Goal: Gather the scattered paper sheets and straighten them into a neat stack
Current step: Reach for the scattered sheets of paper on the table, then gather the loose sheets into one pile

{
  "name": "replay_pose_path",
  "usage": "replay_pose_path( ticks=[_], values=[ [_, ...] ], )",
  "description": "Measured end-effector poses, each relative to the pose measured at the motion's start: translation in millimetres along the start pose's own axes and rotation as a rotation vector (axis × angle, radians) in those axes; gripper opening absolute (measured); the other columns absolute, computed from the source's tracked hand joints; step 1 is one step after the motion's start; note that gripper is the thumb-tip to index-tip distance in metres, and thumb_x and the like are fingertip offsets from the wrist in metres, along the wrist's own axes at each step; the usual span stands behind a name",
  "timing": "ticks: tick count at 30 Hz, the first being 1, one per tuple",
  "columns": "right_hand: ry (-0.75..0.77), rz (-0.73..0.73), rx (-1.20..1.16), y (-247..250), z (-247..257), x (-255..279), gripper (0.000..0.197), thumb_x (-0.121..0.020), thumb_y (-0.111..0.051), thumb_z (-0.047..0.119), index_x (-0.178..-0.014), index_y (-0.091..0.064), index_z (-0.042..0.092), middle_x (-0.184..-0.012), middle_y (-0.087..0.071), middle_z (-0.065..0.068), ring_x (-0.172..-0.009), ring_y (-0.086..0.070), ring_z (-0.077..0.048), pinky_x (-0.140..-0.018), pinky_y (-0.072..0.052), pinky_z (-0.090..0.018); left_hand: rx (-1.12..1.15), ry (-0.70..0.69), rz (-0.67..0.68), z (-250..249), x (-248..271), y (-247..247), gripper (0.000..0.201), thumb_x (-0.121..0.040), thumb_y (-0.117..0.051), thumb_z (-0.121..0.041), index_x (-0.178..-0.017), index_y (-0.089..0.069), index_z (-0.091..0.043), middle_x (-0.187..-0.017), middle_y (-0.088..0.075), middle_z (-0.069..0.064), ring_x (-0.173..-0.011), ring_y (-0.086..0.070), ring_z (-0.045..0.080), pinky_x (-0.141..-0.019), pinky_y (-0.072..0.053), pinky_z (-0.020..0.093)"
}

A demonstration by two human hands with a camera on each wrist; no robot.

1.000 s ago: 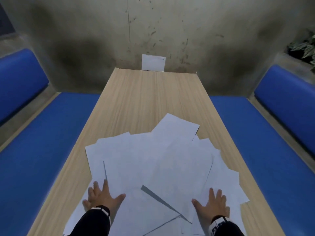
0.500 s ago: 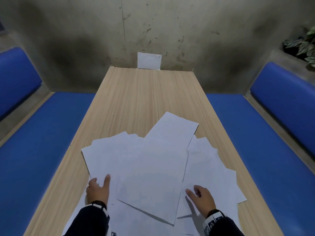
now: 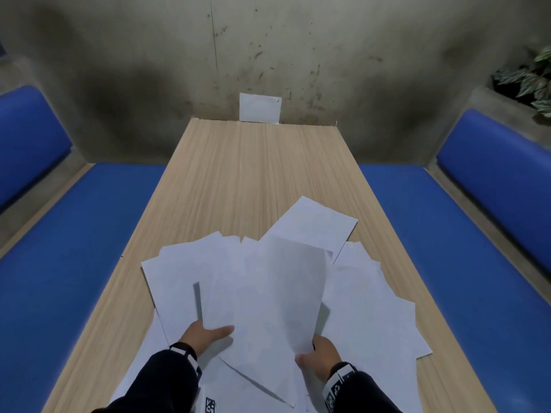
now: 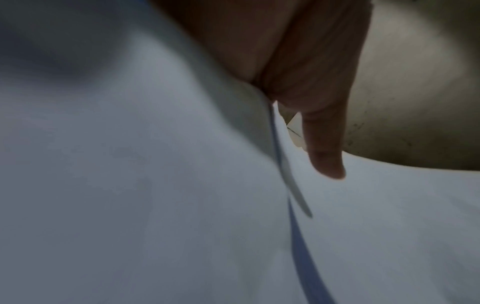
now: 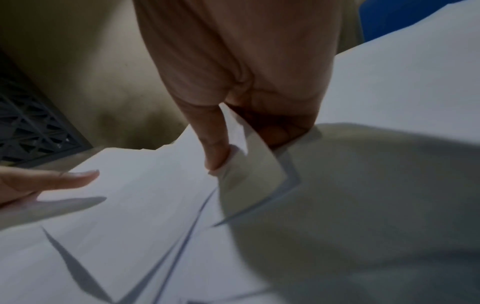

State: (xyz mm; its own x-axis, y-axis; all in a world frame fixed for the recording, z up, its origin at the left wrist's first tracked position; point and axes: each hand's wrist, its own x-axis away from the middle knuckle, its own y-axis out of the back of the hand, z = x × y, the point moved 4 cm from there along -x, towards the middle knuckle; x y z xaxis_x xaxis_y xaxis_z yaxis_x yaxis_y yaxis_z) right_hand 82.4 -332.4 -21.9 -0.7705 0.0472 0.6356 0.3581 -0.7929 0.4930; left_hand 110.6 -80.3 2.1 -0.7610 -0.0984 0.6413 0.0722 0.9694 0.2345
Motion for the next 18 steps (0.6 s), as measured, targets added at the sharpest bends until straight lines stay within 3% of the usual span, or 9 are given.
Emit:
replay_pose_path(
  ticks=[3, 4, 6, 8, 10, 12, 14, 16, 18],
  values=[
    [0.011, 0.004, 0.013, -2.0, -2.9, -2.6, 0.038, -0.078, -0.06, 0.013, -0.116, -0.06, 0.011, -0.116, -0.068, -0.007, -0.108, -0.063, -0.024, -0.089, -0.051, -0.027, -0.157, 0.029, -0.063, 2.7, -5.7, 0.9, 0.057, -0.076, -0.07, -0.017, -0.122, -0.049, 0.008, -0.121, -0.059, 0.021, -0.097, -0.054, 0.025, -0.085, -0.041, 0.031],
    [0.02, -0.01, -0.021, -1.0, -4.8, -3.1, 0.038, -0.078, -0.061, 0.013, -0.117, -0.059, 0.012, -0.11, -0.068, -0.003, -0.101, -0.064, -0.02, -0.084, -0.053, -0.024, -0.18, 0.019, -0.086, 2.4, -6.5, 0.7, 0.055, -0.077, -0.069, -0.016, -0.121, -0.049, 0.01, -0.119, -0.06, 0.023, -0.094, -0.053, 0.026, -0.084, -0.042, 0.032],
    [0.044, -0.068, -0.153, 3.9, -10.7, -2.4, 0.024, -0.082, -0.064, 0.011, -0.104, -0.055, 0.014, -0.084, -0.059, 0.004, -0.074, -0.058, -0.01, -0.062, -0.047, -0.011, -0.195, -0.011, -0.135, 3.2, -7.3, 3.2, 0.046, -0.078, -0.066, -0.011, -0.117, -0.054, 0.011, -0.107, -0.062, 0.023, -0.089, -0.053, 0.027, -0.079, -0.042, 0.032],
    [0.028, -0.139, -0.279, 12.2, -17.6, -2.6, 0.02, -0.086, -0.067, 0.013, -0.098, -0.052, 0.011, -0.071, -0.049, 0.001, -0.062, -0.049, -0.01, -0.053, -0.04, -0.009, -0.188, -0.043, -0.195, 4.9, -5.5, 13.9, 0.04, -0.077, -0.064, -0.008, -0.112, -0.058, 0.011, -0.095, -0.061, 0.019, -0.086, -0.055, 0.028, -0.076, -0.04, 0.031],
    [0.014, -0.144, -0.371, 18.1, -20.7, -4.7, 0.024, -0.089, -0.067, 0.023, -0.101, -0.053, 0.008, -0.07, -0.053, -0.003, -0.061, -0.052, -0.013, -0.053, -0.044, -0.013, -0.167, -0.085, -0.249, 5.0, 1.2, 30.5, 0.037, -0.078, -0.064, -0.006, -0.11, -0.06, 0.011, -0.095, -0.062, 0.02, -0.087, -0.056, 0.027, -0.077, -0.039, 0.031],
    [-0.007, -0.086, -0.427, 21.4, -14.1, 0.1, 0.032, -0.089, -0.064, 0.035, -0.099, -0.052, 0.007, -0.066, -0.053, -0.003, -0.051, -0.048, -0.012, -0.044, -0.041, -0.014, -0.098, -0.14, -0.282, 2.6, 10.8, 49.5, 0.035, -0.079, -0.064, -0.002, -0.11, -0.059, 0.012, -0.103, -0.063, 0.023, -0.094, -0.057, 0.028, -0.08, -0.038, 0.031],
    [0.003, -0.013, -0.527, 22.3, -3.0, 6.0, 0.053, -0.076, -0.065, 0.06, -0.095, -0.051, 0.012, -0.065, -0.048, -0.001, -0.045, -0.04, -0.009, -0.038, -0.034, -0.016, 0.005, -0.203, -0.305, -4.9, 23.1, 66.6, 0.036, -0.078, -0.065, 0.0, -0.111, -0.058, 0.013, -0.102, -0.062, 0.02, -0.103, -0.058, 0.03, -0.083, -0.037, 0.032],
    [0.094, 0.048, -0.61, 23.3, 12.1, 7.7, 0.078, -0.047, -0.069, 0.08, -0.095, -0.052, 0.02, -0.075, -0.053, 0.001, -0.053, -0.047, -0.007, -0.044, -0.038, -0.017, 0.07, -0.267, -0.318, -16.5, 35.4, 78.5, 0.036, -0.074, -0.072, -0.006, -0.105, -0.062, 0.01, -0.095, -0.062, 0.016, -0.104, -0.06, 0.034, -0.084, -0.039, 0.034],
    [0.226, 0.132, -0.679, 23.8, 36.0, 12.6, 0.099, -0.041, -0.072, 0.079, -0.117, -0.052, 0.019, -0.11, -0.062, -0.002, -0.089, -0.063, -0.013, -0.07, -0.052, -0.024, 0.129, -0.308, -0.314, -34.1, 51.6, 81.5, 0.017, -0.073, -0.073, -0.008, -0.087, -0.066, -0.001, -0.084, -0.066, 0.011, -0.099, -0.06, 0.033, -0.081, -0.043, 0.033]
  ],
)
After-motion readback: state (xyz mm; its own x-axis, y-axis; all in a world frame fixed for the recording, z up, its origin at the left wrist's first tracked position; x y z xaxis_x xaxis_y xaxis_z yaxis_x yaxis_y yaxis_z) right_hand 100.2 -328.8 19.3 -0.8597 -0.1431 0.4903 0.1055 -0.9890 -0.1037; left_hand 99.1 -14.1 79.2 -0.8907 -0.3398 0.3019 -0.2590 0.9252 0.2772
